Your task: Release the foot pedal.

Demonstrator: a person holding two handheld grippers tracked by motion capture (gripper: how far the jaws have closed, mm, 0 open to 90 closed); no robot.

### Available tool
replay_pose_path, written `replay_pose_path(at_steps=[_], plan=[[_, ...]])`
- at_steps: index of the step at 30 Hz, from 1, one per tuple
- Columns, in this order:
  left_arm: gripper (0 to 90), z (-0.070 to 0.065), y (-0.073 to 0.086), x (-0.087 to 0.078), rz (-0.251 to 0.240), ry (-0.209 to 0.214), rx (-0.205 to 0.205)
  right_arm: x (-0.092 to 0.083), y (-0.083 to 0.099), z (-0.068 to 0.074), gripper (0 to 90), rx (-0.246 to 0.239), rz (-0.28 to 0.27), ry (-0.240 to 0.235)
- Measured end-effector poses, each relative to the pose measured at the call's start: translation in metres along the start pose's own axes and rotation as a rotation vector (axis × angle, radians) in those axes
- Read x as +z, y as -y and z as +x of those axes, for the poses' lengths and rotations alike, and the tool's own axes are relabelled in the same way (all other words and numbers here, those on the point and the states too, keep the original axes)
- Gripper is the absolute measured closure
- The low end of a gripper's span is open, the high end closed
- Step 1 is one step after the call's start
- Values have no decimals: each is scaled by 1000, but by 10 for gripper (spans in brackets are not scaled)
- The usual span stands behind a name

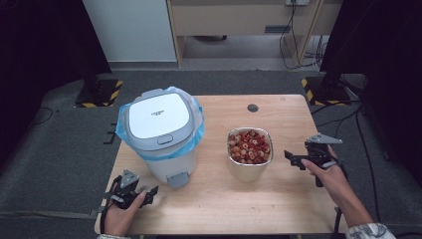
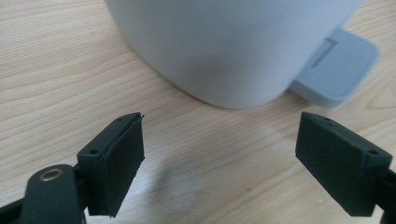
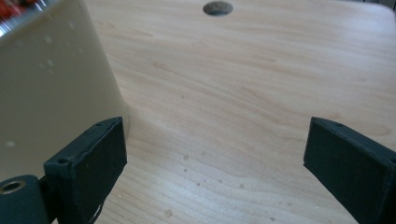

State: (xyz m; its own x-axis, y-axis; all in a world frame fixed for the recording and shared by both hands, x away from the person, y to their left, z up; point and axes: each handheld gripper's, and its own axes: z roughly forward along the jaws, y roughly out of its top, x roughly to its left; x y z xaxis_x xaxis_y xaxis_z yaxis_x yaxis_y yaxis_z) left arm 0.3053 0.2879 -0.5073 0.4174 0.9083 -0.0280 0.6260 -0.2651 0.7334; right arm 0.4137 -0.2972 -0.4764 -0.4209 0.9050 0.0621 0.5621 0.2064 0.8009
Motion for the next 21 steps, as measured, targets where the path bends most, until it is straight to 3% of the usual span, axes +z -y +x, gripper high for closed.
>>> replay_pose_path(at_steps=[9, 13, 16, 21], plan=[[140, 18, -2, 13, 13, -71, -13, 25, 15, 3, 76, 17, 85, 32], [140, 24, -2, 16, 10, -84, -19, 34, 23, 3, 73, 39, 104, 38], [138, 27, -1, 21, 21, -83, -17, 41, 27, 6, 70, 18, 150, 59], [129, 30, -1, 27, 36, -80, -20, 49, 35, 9, 62, 31, 170, 53]])
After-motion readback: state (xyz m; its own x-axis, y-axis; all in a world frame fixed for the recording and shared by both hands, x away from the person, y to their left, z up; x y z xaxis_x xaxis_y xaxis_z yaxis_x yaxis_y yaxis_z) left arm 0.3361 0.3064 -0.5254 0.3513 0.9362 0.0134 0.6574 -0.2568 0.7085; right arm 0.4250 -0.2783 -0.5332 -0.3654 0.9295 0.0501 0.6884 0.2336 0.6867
